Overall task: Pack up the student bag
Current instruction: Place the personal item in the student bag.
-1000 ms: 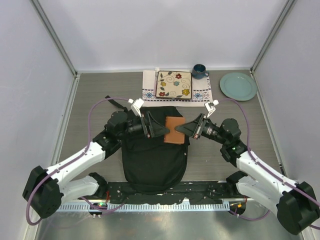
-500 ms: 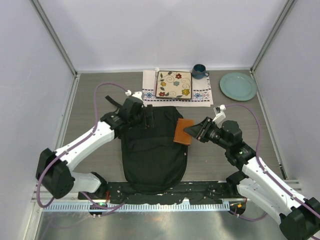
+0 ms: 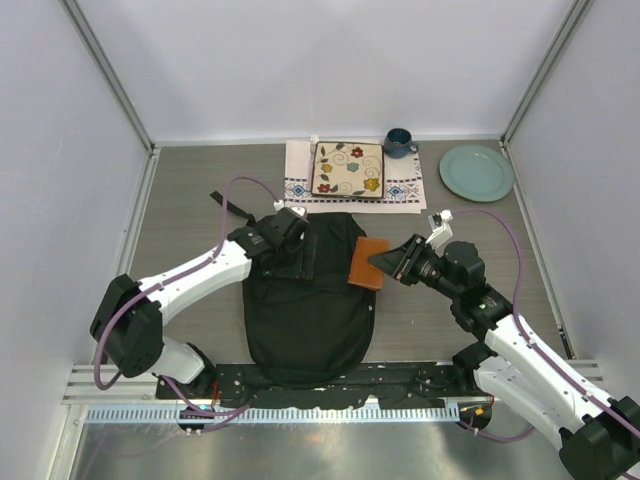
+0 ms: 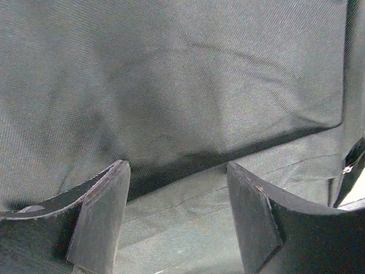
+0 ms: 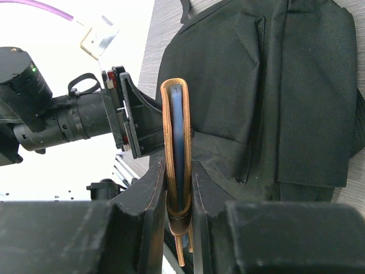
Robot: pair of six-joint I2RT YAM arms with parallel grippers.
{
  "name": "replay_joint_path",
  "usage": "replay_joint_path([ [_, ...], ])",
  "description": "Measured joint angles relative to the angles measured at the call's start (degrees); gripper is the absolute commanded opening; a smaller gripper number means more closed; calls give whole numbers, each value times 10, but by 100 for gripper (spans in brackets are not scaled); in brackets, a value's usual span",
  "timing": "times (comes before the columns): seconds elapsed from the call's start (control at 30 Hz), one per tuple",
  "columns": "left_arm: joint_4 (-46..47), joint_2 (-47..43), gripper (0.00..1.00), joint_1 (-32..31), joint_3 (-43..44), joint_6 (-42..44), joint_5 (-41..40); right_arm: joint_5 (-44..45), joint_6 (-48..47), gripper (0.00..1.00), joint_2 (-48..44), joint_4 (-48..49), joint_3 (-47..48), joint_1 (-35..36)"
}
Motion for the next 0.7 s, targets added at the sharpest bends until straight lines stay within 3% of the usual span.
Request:
replay_joint_path([
  [0.37, 6, -9, 68, -4, -6, 55, 51, 0, 0, 0, 0, 0, 0, 0],
  [0.43, 13, -27, 61, -4, -13, 65, 80, 0, 0, 0, 0, 0, 0, 0],
  [0.7, 29, -78, 49, -4, -37, 96, 172, 0, 3, 0, 0, 1, -2, 0],
])
